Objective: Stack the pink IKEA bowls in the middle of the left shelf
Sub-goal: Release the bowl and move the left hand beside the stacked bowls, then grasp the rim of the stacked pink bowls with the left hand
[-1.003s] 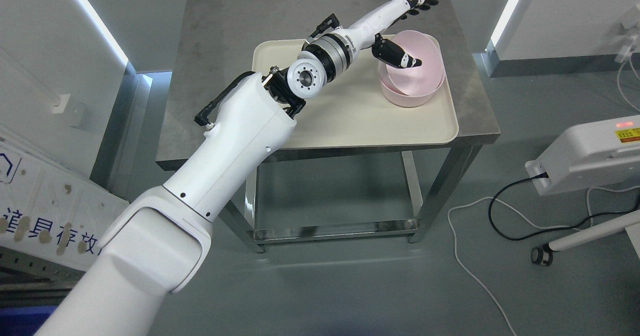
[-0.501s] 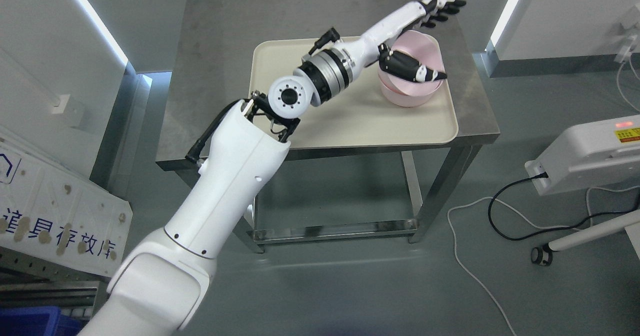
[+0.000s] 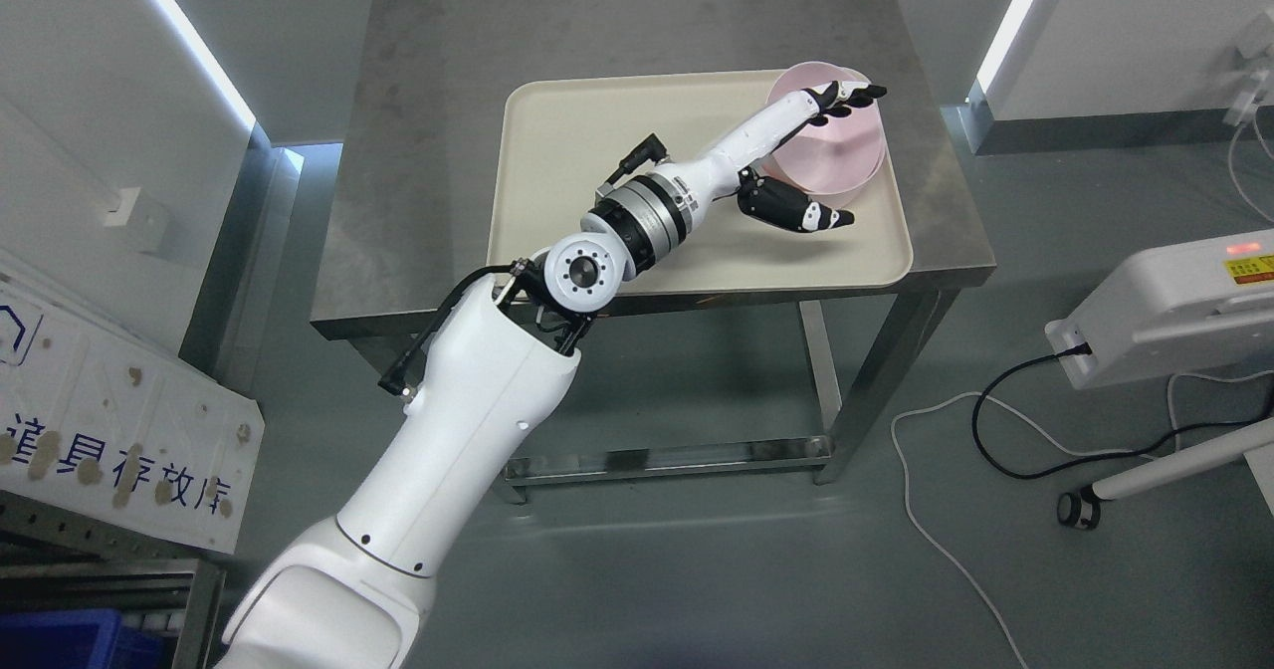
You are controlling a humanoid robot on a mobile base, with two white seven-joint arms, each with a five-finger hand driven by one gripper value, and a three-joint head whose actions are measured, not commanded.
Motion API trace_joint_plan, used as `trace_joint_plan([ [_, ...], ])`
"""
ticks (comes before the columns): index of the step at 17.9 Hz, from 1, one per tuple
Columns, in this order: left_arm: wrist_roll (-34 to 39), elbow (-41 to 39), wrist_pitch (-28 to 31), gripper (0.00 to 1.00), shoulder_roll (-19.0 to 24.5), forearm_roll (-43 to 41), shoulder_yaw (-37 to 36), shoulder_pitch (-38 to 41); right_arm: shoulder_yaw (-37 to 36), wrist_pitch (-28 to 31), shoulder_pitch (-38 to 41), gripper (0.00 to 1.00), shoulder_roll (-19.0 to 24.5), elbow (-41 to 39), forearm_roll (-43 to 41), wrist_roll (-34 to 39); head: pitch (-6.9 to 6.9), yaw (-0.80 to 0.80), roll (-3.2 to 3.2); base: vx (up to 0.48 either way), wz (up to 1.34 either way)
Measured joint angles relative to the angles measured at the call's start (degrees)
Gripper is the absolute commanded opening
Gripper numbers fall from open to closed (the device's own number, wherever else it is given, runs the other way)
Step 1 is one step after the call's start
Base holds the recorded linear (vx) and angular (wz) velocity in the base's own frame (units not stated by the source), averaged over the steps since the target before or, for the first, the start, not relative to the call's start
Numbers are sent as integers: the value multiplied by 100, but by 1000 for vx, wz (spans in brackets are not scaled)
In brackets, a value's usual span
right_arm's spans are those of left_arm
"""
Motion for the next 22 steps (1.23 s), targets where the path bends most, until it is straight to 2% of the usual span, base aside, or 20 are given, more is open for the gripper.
trace_joint_plan([
  [6, 14, -22, 3, 85, -1, -441, -29, 47, 0, -7, 0, 100, 0, 0, 0, -9, 0, 0, 0, 0, 0],
  [16, -25, -34, -30, 84, -1, -625, -364, -67, 0, -9, 0, 100, 0, 0, 0, -39, 0, 0, 0, 0, 0],
  [19, -268, -37, 54, 84, -2, -800, -420, -335, 0, -10, 0, 100, 0, 0, 0, -40, 0, 0, 0, 0, 0],
  [22, -833, -43, 131, 82, -2, -1212, -453, -547, 0, -10, 0, 100, 0, 0, 0, -23, 0, 0, 0, 0, 0],
])
